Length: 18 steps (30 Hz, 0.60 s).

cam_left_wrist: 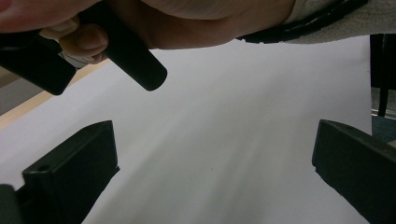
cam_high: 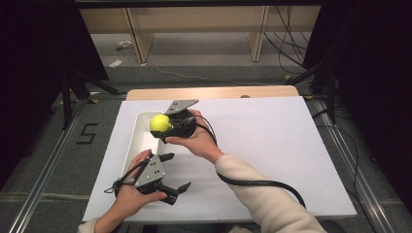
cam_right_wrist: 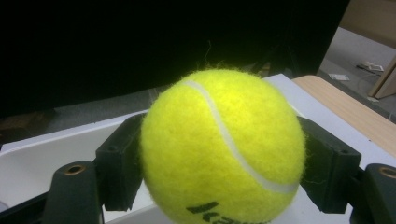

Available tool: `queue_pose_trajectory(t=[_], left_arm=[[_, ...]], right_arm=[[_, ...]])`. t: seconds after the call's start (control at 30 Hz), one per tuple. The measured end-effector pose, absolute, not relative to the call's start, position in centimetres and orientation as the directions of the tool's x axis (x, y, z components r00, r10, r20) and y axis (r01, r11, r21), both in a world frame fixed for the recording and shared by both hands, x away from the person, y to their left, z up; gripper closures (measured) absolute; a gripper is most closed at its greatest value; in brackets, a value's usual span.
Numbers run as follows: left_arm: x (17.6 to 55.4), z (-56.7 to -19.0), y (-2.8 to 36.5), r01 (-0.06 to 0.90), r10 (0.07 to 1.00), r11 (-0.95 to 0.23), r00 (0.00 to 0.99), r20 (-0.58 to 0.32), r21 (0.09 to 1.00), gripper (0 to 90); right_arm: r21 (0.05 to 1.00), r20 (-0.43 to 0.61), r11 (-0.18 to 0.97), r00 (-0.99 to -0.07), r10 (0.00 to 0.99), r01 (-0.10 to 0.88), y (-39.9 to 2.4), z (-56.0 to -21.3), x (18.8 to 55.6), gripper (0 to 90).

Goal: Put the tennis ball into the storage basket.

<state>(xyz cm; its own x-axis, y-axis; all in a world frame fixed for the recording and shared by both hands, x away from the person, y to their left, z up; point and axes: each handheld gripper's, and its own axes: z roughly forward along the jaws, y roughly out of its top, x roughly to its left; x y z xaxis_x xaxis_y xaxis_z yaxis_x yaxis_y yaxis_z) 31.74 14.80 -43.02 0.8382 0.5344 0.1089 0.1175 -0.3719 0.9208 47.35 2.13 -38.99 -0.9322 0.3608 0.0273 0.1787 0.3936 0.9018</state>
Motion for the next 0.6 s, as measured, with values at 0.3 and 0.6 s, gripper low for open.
queue_pose_trajectory(t=[0.3, 0.6], left_arm=[[31.74, -43.01, 14.81, 0.116, 0.533, -0.373, 0.839, 0.110, 0.920, 0.0], [31.73, -43.00, 14.82, 0.116, 0.533, -0.374, 0.839, 0.111, 0.920, 0.0]], right_arm=[[0.901, 0.028, 0.395, -0.934, 0.356, 0.178, 2.58, -38.88, 47.46, 26.3], [0.900, 0.029, 0.398, -0.936, 0.352, 0.177, 3.04, -38.95, 47.61, 26.4]])
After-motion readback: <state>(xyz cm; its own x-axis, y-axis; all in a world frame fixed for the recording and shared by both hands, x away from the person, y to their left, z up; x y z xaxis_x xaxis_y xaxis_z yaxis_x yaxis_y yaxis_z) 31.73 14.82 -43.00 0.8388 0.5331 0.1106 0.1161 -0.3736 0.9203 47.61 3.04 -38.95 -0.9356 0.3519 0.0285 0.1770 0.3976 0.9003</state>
